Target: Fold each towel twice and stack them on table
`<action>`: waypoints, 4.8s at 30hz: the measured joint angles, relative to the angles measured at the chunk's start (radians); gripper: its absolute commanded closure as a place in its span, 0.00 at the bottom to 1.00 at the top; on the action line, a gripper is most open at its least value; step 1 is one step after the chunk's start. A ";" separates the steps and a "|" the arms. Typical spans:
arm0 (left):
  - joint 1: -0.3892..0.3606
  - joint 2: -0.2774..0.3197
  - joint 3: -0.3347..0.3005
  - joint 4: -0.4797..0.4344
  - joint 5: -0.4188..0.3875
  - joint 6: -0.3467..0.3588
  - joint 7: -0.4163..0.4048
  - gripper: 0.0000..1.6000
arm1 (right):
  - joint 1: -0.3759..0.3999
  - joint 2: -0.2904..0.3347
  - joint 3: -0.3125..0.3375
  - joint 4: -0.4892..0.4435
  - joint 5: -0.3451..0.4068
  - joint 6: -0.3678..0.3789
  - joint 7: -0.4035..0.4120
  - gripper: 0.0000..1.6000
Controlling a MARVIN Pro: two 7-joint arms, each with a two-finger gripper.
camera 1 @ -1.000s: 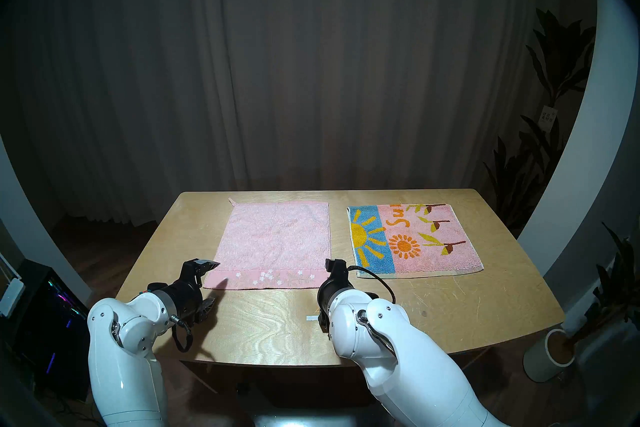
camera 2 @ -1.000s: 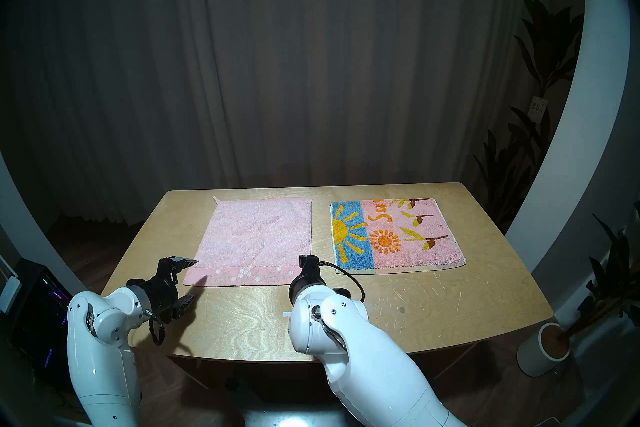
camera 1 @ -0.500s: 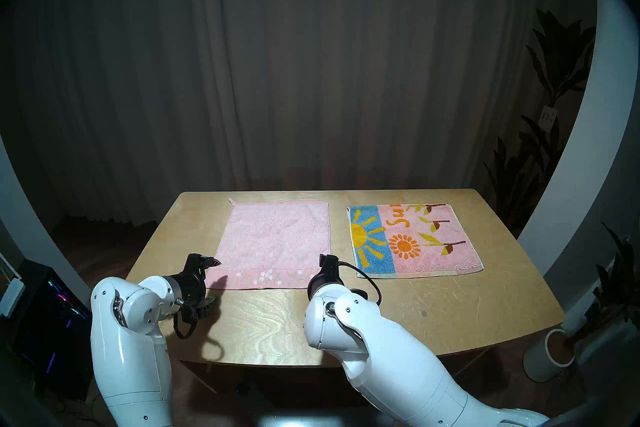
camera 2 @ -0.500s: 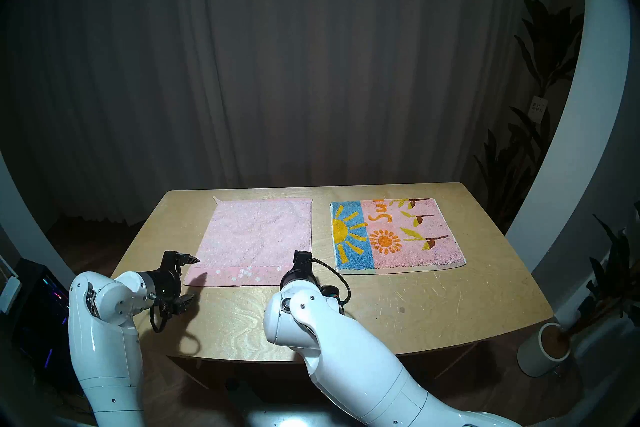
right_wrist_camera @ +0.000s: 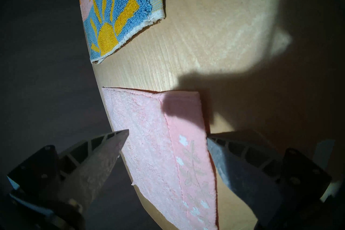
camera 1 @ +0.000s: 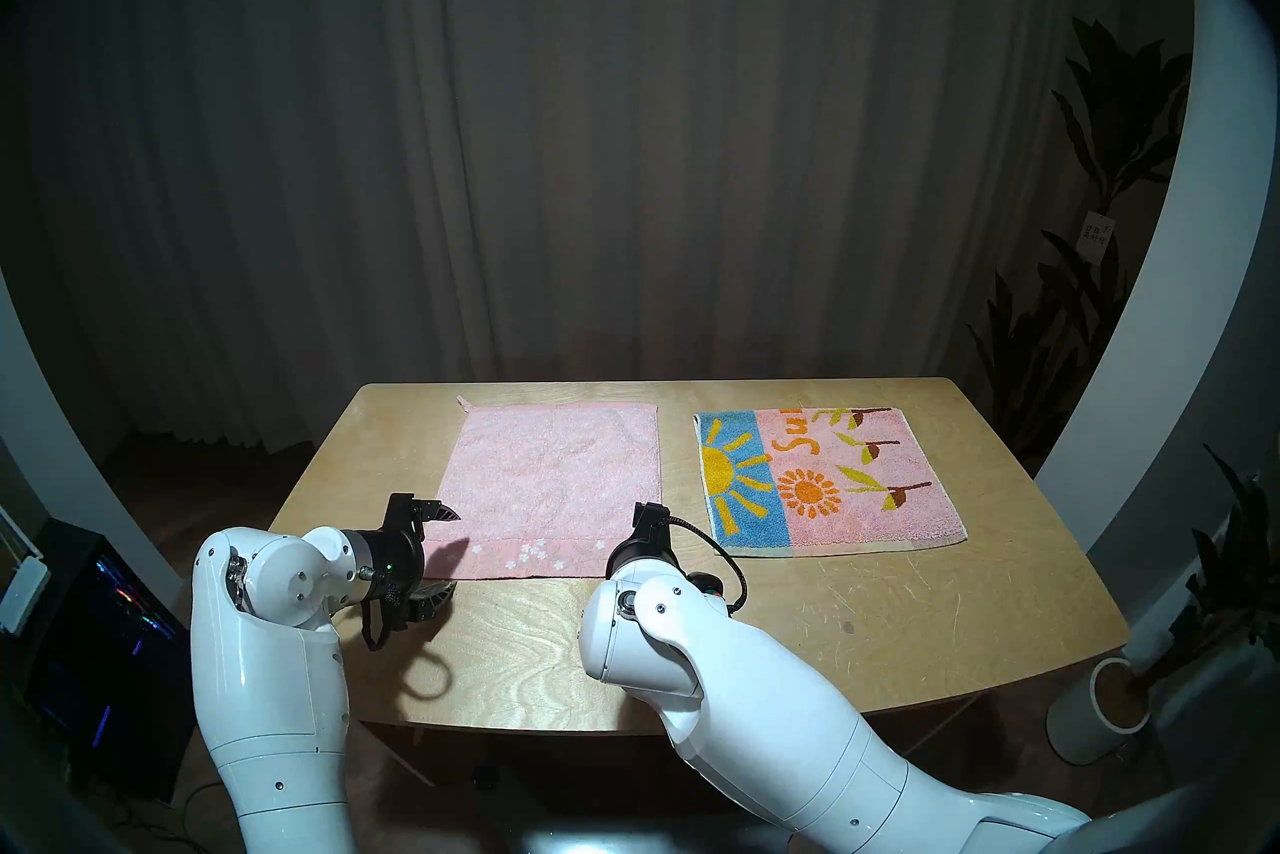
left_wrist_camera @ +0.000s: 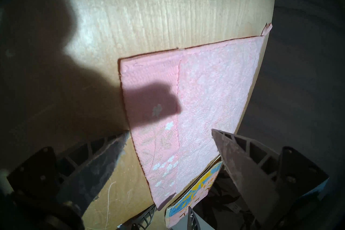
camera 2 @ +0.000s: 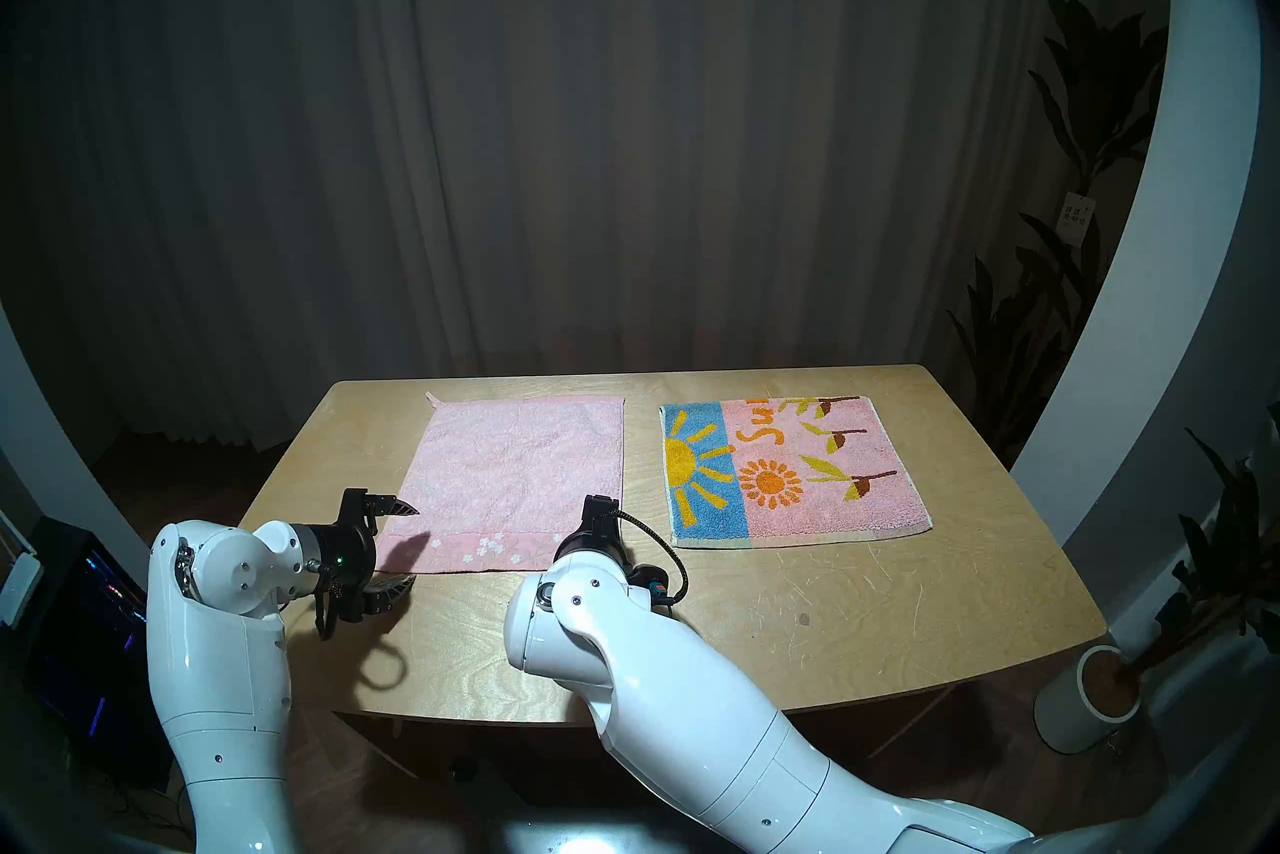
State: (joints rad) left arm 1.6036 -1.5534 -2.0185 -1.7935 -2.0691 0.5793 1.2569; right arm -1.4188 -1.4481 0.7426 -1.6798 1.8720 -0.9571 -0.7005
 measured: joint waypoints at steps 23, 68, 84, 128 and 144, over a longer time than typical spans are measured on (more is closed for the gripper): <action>0.006 0.023 0.026 0.031 0.057 -0.017 -0.072 0.00 | -0.005 0.005 0.030 0.002 -0.045 0.000 -0.026 0.00; 0.075 0.036 0.041 -0.001 0.102 -0.033 -0.129 1.00 | -0.032 0.076 0.032 -0.063 -0.030 0.008 -0.089 1.00; 0.176 0.048 0.004 -0.125 -0.072 0.036 -0.030 1.00 | -0.086 0.198 0.018 -0.276 -0.034 0.006 -0.178 1.00; 0.264 0.331 0.127 -0.258 -0.433 -0.030 0.027 1.00 | -0.020 0.480 0.079 -0.452 0.306 0.009 -0.182 1.00; 0.123 0.406 0.176 -0.130 -0.450 -0.098 0.085 1.00 | 0.118 0.480 0.017 -0.374 0.386 0.012 -0.186 1.00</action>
State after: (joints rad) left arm 1.7269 -1.1479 -1.8424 -1.9230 -2.5192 0.4811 1.3420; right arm -1.3005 -0.9676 0.7594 -2.0539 2.2577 -0.9447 -0.8868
